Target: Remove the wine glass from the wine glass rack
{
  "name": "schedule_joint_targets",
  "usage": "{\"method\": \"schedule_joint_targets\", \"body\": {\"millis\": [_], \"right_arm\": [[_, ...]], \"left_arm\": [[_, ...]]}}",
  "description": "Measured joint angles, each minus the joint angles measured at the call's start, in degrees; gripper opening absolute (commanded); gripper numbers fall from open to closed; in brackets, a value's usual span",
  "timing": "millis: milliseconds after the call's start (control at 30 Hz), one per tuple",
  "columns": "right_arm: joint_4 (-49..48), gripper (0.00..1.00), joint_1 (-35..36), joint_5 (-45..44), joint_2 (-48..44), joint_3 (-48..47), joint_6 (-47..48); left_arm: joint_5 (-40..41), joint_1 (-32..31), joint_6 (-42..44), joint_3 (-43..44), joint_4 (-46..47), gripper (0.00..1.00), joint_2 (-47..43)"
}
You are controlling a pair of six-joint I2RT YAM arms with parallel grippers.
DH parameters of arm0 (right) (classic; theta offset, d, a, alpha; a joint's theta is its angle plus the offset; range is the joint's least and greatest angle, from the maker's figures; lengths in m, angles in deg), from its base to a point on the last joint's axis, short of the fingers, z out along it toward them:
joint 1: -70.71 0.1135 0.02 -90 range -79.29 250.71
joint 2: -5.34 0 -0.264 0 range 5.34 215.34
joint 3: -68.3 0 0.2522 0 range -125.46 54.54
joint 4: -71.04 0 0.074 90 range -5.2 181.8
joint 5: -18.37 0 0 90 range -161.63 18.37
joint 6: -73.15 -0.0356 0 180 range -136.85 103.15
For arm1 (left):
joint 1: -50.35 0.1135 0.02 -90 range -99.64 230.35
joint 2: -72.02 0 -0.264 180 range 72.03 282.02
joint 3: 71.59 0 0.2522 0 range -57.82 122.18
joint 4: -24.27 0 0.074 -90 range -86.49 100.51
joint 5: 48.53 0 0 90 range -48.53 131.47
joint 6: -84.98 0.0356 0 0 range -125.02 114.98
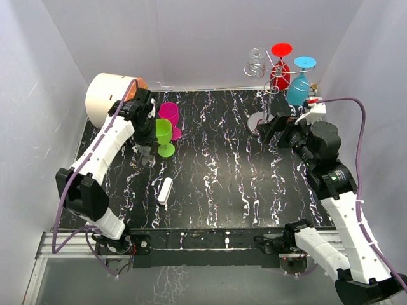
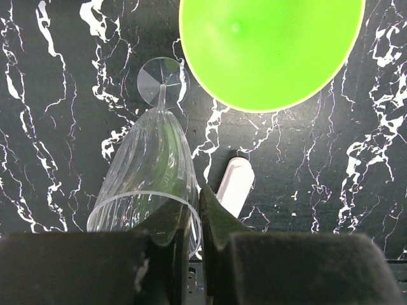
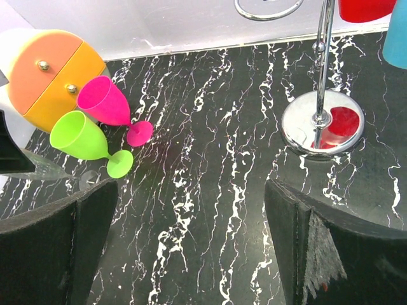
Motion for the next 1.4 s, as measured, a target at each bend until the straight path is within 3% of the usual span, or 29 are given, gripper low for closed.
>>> {"method": "schedule_joint_targets", "body": {"millis": [133, 300, 633, 1133, 1400], "right_arm": [[0.0, 0.98, 0.0, -0.13, -0.07, 0.0, 0.02], [0.0, 0.98, 0.0, -0.11, -0.02, 0.0, 0.02], [0.42, 0.98, 0.0, -0.42, 0.52, -0.42, 0.0], [9.55, 0.98, 0.0, -7.28, 2.03, -6.75, 3.69], [12.85, 0.98, 0.0, -12.96, 4.09, -13.33, 6.19]], "left_arm": [[-1.22, 1.29, 0.59, 0.72, 0.35, 0.08, 0.68], [-1.44, 1.92, 1.25, 1.62, 1.01, 0.31, 1.68], [-0.46, 1.95, 2.38, 2.99, 0.15, 0.62, 1.4], [-7.1, 1.95, 4.07, 10.34, 2.91, 0.81, -11.61], [-17.33, 1.95, 4.44, 4.9, 16.98, 0.89, -19.56]]}}
